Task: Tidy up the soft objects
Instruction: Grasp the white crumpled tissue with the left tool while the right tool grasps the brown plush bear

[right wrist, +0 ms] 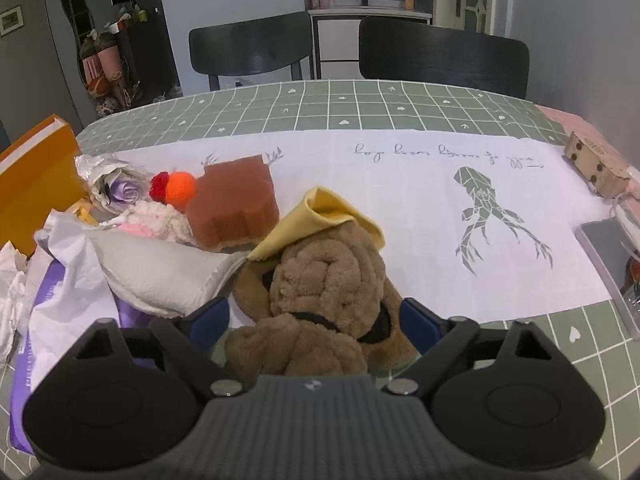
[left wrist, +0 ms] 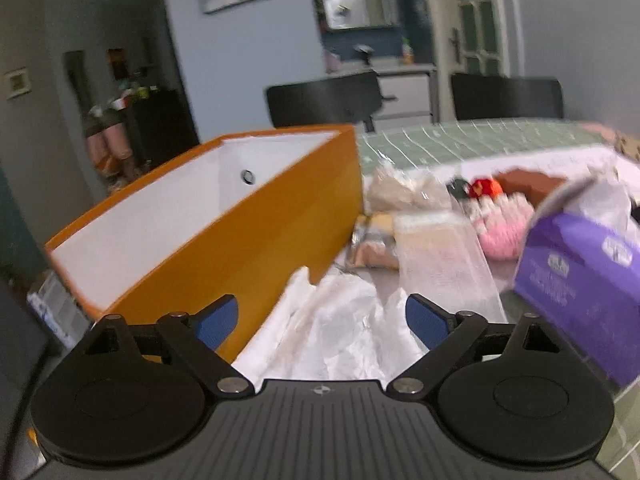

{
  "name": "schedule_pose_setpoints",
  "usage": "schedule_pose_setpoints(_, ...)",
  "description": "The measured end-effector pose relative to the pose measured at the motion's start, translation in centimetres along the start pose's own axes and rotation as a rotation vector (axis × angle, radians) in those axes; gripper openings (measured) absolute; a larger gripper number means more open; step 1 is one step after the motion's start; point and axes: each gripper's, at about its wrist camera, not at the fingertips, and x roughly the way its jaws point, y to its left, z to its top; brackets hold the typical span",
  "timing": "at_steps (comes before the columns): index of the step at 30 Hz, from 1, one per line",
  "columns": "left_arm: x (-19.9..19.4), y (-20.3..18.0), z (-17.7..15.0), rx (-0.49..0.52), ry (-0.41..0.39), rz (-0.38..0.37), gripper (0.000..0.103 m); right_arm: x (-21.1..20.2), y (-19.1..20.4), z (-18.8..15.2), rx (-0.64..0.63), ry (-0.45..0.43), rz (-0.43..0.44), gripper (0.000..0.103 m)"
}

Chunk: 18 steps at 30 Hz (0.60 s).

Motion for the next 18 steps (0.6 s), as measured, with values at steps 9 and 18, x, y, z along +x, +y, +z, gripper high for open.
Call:
schedule_pose_setpoints(9, 2.9, -0.6, -1.1, 0.054, 0.108, -0.054, 0.076, 1.8, -1.0, -0.5, 0.053, 0.067, 0.025, 0.084)
schedule_pose_setpoints(18, 4.6, -0.4, -1.6, 0.044, 0.184, -0.084, 0.064, 2.3, -0.4, -0.5, 0.002, 0.028, -0.008, 0.079)
